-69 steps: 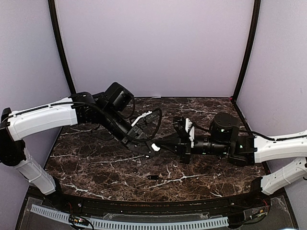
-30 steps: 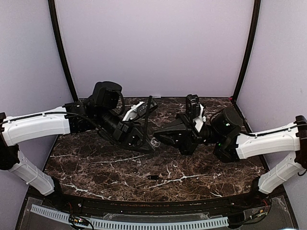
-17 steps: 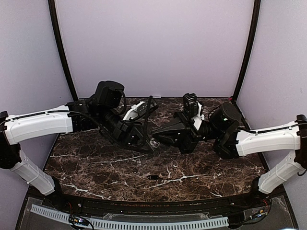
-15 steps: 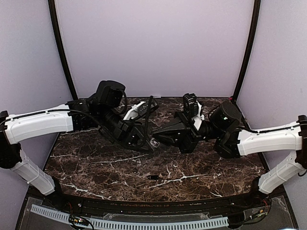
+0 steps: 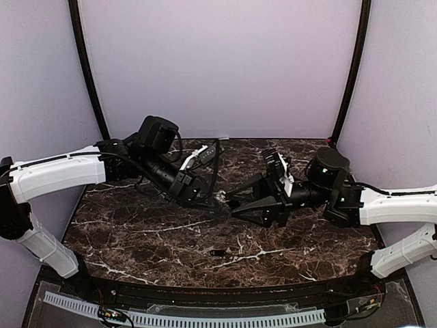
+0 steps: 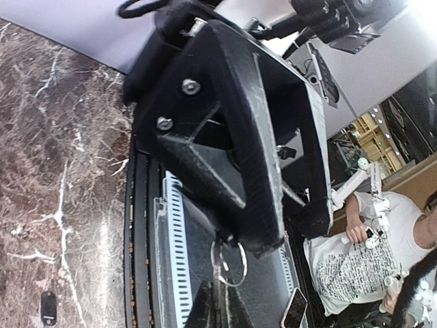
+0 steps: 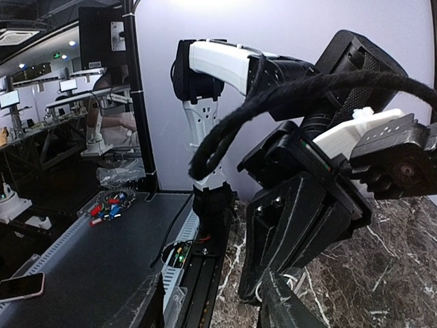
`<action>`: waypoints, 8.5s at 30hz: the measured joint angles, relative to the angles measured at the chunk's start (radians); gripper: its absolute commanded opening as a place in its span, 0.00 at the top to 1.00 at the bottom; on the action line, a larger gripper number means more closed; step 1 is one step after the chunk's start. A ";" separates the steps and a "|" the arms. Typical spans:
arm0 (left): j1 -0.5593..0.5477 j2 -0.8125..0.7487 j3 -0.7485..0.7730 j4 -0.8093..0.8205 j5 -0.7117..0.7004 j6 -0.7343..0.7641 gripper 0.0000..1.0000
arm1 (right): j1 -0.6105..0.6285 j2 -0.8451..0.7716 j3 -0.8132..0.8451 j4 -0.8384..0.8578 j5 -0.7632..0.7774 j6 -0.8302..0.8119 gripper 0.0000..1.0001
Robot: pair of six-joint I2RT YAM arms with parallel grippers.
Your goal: Remove the keys from the keyring
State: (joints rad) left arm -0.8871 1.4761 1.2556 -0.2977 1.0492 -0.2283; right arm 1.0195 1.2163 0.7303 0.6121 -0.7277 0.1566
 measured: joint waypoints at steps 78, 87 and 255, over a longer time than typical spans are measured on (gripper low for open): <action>0.010 0.020 -0.019 -0.169 -0.169 -0.140 1.00 | 0.157 0.051 0.138 -0.410 0.637 -0.343 1.00; 0.015 -0.035 -0.044 -0.062 -0.152 -0.152 1.00 | 0.074 0.062 0.048 -0.092 0.459 -0.047 1.00; 0.068 -0.039 -0.320 0.312 0.209 0.111 1.00 | 0.152 0.346 -0.171 0.737 0.337 0.301 0.79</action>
State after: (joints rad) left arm -0.8192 1.4376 0.9352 0.0139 1.2579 -0.1173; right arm 1.1713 1.5627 0.5591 1.3495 -0.3908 0.4580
